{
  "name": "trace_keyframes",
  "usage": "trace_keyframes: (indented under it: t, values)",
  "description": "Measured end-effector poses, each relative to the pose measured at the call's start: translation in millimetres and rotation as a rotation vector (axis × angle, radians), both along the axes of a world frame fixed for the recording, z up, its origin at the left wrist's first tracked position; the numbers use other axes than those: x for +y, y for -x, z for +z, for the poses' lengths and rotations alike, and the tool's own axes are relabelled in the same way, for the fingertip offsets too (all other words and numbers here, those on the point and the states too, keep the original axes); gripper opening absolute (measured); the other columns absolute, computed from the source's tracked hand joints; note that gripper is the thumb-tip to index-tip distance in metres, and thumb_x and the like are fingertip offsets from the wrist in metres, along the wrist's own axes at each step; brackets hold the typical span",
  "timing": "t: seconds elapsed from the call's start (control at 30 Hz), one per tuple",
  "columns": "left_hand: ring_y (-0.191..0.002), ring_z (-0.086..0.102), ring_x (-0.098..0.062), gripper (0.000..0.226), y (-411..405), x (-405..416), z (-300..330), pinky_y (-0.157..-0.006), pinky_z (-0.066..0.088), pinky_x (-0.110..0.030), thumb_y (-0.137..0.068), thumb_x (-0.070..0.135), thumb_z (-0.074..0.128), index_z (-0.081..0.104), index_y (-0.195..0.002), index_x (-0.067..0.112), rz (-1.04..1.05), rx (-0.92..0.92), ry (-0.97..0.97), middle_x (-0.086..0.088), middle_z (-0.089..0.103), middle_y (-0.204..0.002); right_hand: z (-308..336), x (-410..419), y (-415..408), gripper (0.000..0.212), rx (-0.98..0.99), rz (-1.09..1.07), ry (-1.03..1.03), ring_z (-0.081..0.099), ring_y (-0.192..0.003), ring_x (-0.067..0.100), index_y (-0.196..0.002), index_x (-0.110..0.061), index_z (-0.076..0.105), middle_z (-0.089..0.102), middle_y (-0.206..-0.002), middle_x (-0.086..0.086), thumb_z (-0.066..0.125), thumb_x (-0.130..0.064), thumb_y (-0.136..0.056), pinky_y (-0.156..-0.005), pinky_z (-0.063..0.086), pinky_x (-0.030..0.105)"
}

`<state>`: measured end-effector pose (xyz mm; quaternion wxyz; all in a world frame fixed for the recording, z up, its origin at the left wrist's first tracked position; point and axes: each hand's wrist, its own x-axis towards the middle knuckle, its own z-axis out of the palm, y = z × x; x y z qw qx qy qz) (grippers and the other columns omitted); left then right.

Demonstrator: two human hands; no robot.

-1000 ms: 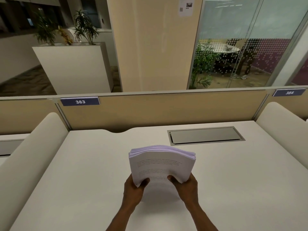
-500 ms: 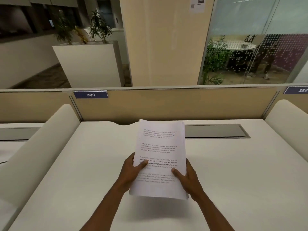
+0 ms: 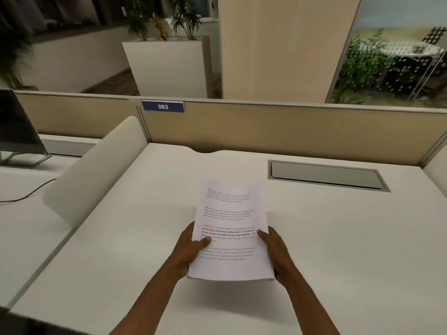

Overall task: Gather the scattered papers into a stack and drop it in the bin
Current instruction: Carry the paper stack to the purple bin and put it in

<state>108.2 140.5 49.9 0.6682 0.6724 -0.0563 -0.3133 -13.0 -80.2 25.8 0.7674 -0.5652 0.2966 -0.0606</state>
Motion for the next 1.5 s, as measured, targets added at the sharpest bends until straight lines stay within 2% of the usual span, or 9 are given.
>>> trace_keyframes:
  t: [0.23,0.33,0.43,0.53,0.73,0.93,1.1,1.33,1.5]
  values:
    - [-0.105,0.076,-0.026,0.040,47,71,-6,-0.079,0.064,-0.039,-0.094,0.008,0.071,0.062,-0.131,0.023,0.056,0.017,0.037,-0.002,0.076,-0.122,2,54,37,0.026,0.034,0.096,0.014,0.077,-0.097,0.022,-0.121,-0.029,0.066,0.078,-0.112,-0.004,0.054,-0.017,-0.101,-0.071,0.063,0.033]
    - [-0.104,0.076,-0.023,0.040,77,115,-10,-0.079,0.064,-0.038,-0.094,0.009,0.071,0.062,-0.130,0.025,0.128,0.046,0.036,0.001,0.076,-0.121,-2,93,55,0.026,0.041,0.141,0.049,0.076,-0.101,0.023,-0.121,-0.030,0.065,0.077,-0.116,-0.002,0.055,-0.016,-0.102,-0.080,0.063,0.039]
    - [-0.108,0.074,-0.024,0.042,111,163,-16,-0.089,0.062,-0.049,-0.093,0.010,0.072,0.062,-0.130,0.028,0.198,0.090,0.035,0.001,0.075,-0.123,-8,138,74,0.029,0.078,0.211,0.102,0.075,-0.104,0.025,-0.130,-0.029,0.060,0.074,-0.122,-0.001,0.054,-0.019,-0.103,-0.093,0.059,0.051]
    - [-0.110,0.074,-0.028,0.042,149,213,-21,-0.092,0.059,-0.056,-0.093,0.007,0.071,0.064,-0.125,0.033,0.284,0.152,0.055,-0.001,0.075,-0.123,-14,184,93,0.034,0.131,0.298,0.146,0.073,-0.105,0.027,-0.138,-0.026,0.053,0.069,-0.129,0.000,0.053,-0.021,-0.104,-0.093,0.059,0.054]
    - [-0.113,0.072,-0.033,0.048,223,297,-33,-0.088,0.061,-0.052,-0.094,0.003,0.068,0.062,-0.134,0.029,0.454,0.197,0.131,-0.008,0.073,-0.126,-19,258,121,0.036,0.142,0.517,0.110,0.074,-0.104,0.030,-0.140,-0.021,0.050,0.068,-0.130,0.006,0.054,-0.018,-0.104,-0.090,0.059,0.056]
    - [-0.106,0.075,-0.029,0.042,288,344,-43,-0.080,0.063,-0.047,-0.093,0.007,0.070,0.069,-0.117,0.041,0.680,0.220,0.061,-0.004,0.076,-0.120,-31,306,134,0.033,0.132,0.736,0.067,0.075,-0.103,0.028,-0.134,-0.024,0.053,0.072,-0.122,0.005,0.055,-0.018,-0.102,-0.090,0.060,0.055]
    - [-0.101,0.077,-0.025,0.040,341,371,-57,-0.073,0.064,-0.041,-0.093,0.009,0.070,0.070,-0.113,0.043,0.861,0.283,-0.022,0.000,0.078,-0.115,-54,341,144,0.026,0.164,0.912,0.052,0.074,-0.104,0.028,-0.127,-0.029,0.056,0.071,-0.122,0.005,0.055,-0.020,-0.103,-0.091,0.059,0.055]
    - [-0.108,0.074,-0.026,0.046,398,417,-94,-0.087,0.062,-0.048,-0.096,-0.002,0.064,0.062,-0.128,0.030,1.007,0.377,-0.091,-0.003,0.076,-0.120,-91,405,172,0.024,0.249,1.104,0.102,0.073,-0.106,0.020,-0.124,-0.033,0.059,0.071,-0.121,-0.003,0.057,-0.023,-0.101,-0.095,0.059,0.050]
    - [-0.106,0.073,-0.023,0.041,415,458,-144,-0.090,0.060,-0.048,-0.096,0.000,0.065,0.068,-0.110,0.038,1.035,0.510,-0.157,0.006,0.076,-0.113,-134,458,183,0.023,0.343,1.152,0.147,0.071,-0.106,0.018,-0.118,-0.037,0.062,0.072,-0.118,-0.004,0.057,-0.024,-0.100,-0.088,0.060,0.041]
